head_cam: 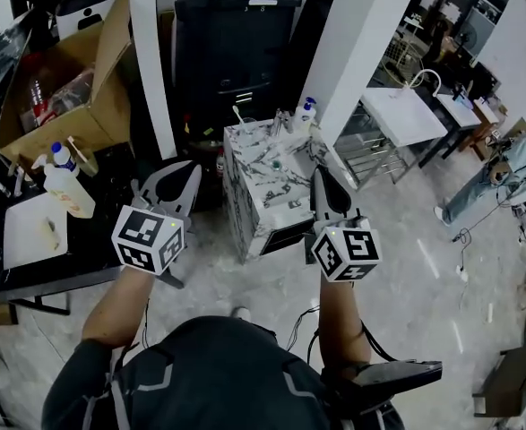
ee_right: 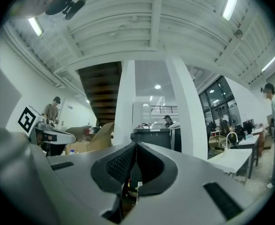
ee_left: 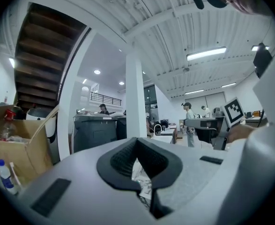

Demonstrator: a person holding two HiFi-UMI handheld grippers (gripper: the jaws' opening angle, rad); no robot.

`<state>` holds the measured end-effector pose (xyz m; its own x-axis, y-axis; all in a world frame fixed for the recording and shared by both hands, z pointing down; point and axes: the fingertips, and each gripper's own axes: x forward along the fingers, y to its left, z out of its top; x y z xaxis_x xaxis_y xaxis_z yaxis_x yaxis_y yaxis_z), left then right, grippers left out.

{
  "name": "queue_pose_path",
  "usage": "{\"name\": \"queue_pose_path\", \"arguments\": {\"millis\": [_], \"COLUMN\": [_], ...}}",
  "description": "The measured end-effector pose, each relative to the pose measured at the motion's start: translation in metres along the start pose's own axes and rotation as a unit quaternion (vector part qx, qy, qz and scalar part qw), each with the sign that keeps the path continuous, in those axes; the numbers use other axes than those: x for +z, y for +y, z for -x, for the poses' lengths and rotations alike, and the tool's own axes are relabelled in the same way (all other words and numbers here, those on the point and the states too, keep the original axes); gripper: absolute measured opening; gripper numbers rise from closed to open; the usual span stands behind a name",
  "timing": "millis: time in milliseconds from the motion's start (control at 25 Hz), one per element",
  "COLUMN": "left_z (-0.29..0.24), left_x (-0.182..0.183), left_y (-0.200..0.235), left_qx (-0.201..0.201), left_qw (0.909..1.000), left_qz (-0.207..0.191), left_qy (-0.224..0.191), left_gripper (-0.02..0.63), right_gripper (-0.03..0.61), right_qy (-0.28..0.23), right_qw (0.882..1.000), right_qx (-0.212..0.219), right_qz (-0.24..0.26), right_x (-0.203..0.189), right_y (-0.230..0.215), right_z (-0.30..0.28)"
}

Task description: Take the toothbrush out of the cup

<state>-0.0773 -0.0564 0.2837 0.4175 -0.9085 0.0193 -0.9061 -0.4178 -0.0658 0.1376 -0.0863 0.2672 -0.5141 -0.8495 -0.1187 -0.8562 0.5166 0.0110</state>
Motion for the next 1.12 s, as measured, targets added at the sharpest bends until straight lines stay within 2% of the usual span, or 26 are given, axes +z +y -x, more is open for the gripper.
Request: {"name": "queue_pose_path", "arguments": {"millis": [320, 520, 800, 1040, 1120], "left_z": [-0.064, -0.093, -0.134, -0.169, -0.18], "left_x": [0.004, 0.0, 0.004, -0.005, -0.008], "left_y": [-0.004, -0.007, 0.023, 0.069, 0.085], "left_qx": [0.007, 0.011, 0.005, -0.008, -0.013], "left_qw": [0.9998, 0.9998, 0.9999, 0.9998, 0.9999], "left_qz": [0.02, 0.01, 0.01, 0.018, 0.009], "left_qy": [0.001, 0.01, -0.004, -0.006, -0.006], "left_gripper": [0.009, 0.009, 0.009, 0.009, 0.009], "right_gripper": [0.028, 0.028, 0.028, 0.028, 0.028], "right_qy": [0.015, 0.004, 0.014, 0.028, 0.032], "right_qw": [0.999, 0.999, 0.999, 0.999, 0.999], "right_qx": [0.03, 0.035, 0.031, 0.015, 0.007], "right_qz": [0.005, 0.01, 0.005, 0.014, 0.013], "right_x": [-0.011, -0.008, -0.017, -0.027, -0.033], "right_y": [-0.044, -0.059, -0.072, -0.079, -0.08], "right_z": [-0.032, -0.049, -0.087, -0.128, -0.144]}}
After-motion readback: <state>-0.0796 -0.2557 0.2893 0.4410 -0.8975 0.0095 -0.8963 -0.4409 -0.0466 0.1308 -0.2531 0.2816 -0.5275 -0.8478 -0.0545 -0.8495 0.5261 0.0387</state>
